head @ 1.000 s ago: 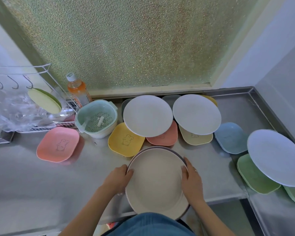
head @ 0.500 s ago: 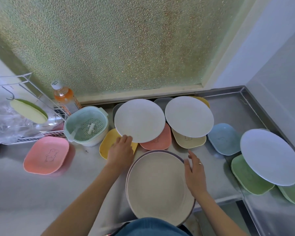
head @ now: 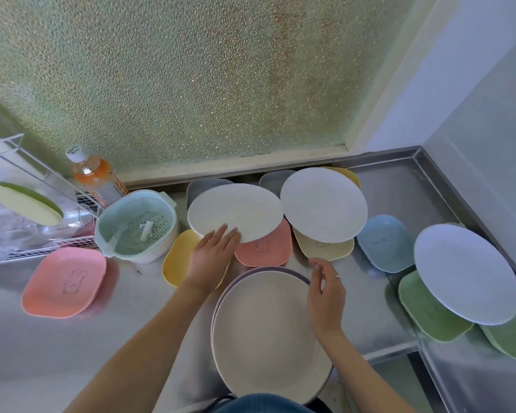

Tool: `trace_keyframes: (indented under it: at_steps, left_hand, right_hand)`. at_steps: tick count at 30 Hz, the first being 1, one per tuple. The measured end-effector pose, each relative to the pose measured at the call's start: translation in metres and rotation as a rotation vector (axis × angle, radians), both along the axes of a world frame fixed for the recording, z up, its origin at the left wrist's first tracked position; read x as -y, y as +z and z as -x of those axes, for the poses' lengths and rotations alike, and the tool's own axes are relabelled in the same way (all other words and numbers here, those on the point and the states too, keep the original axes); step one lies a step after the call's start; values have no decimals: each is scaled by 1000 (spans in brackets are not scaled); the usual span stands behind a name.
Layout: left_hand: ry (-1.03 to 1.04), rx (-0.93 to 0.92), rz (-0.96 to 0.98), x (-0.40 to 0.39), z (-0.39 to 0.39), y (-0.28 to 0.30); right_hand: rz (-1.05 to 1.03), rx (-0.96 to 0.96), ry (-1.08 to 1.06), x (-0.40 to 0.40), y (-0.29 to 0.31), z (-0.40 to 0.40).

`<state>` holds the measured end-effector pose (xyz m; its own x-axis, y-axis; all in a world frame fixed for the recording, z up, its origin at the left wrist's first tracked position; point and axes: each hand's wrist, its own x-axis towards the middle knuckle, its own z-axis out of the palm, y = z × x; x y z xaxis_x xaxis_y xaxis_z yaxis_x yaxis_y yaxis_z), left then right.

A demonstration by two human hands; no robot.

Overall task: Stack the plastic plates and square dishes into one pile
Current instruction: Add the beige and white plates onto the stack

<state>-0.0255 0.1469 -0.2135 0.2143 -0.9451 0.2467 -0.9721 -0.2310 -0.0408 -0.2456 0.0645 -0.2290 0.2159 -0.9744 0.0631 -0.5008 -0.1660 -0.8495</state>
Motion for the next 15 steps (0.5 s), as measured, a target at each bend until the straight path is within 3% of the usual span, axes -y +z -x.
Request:
trace_keyframes:
  at_steps: [3, 6, 8, 12, 15]
  left_hand:
    - [-43, -41, 226, -10, 7, 11]
    - [-102, -50, 250, -26, 16, 15]
    - [-136, -44, 243, -38, 20, 15]
    - [-162, -125, 214, -60, 23, 20]
    - [2, -433, 121, -77, 23, 23]
  right_hand:
    - [-326, 245, -21, 4, 20, -37]
    - [-759, 375, 39, 17, 32, -77]
    - [-913, 436, -2, 22, 34, -89]
    - [-866, 405, -9, 17, 26, -84]
    - [-791, 378, 74, 10, 31, -55]
